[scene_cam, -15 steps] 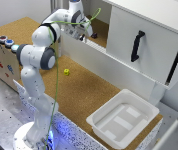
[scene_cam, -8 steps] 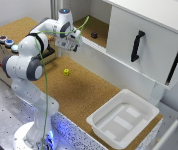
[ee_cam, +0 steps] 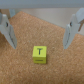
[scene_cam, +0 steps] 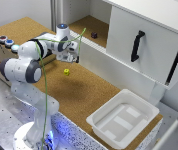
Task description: Place the purple object inside the left cabinet
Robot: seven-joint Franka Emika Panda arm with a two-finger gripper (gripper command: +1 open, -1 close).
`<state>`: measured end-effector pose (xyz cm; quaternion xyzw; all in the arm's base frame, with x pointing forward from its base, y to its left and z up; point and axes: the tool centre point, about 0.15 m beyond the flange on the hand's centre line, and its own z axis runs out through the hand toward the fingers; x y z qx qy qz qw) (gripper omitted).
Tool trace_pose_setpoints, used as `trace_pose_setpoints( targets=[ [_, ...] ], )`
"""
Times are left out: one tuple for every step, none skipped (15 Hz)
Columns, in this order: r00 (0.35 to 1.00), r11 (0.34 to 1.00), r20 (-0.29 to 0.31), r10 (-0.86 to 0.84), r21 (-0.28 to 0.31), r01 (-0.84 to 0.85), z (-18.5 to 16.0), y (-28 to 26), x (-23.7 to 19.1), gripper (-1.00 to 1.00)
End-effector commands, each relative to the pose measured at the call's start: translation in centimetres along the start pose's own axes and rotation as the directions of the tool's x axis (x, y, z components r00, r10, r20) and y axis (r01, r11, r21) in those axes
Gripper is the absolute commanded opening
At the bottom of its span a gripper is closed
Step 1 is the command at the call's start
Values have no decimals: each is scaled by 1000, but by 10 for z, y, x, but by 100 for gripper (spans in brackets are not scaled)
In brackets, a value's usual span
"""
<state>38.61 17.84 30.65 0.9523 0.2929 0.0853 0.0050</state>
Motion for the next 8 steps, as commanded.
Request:
trace_pose_setpoints(
  targets=[
    [998,998,20,-59,17,59,55,-26,14,100],
    [998,998,18,-56,18,55,58,-27,17,100],
    [999,999,12,-42,20,42,62,-28,22,100],
    [999,999,12,-35,14,35,65,-28,25,100],
    [999,999,14,-31,16,31,69,-28,27,100],
    [999,1000,18,-29,12,28,72,-29,28,100],
    [999,1000,30,-29,13,29,77,-29,29,100],
    [999,999,42,-35,9,35,83,-29,29,100]
  ],
)
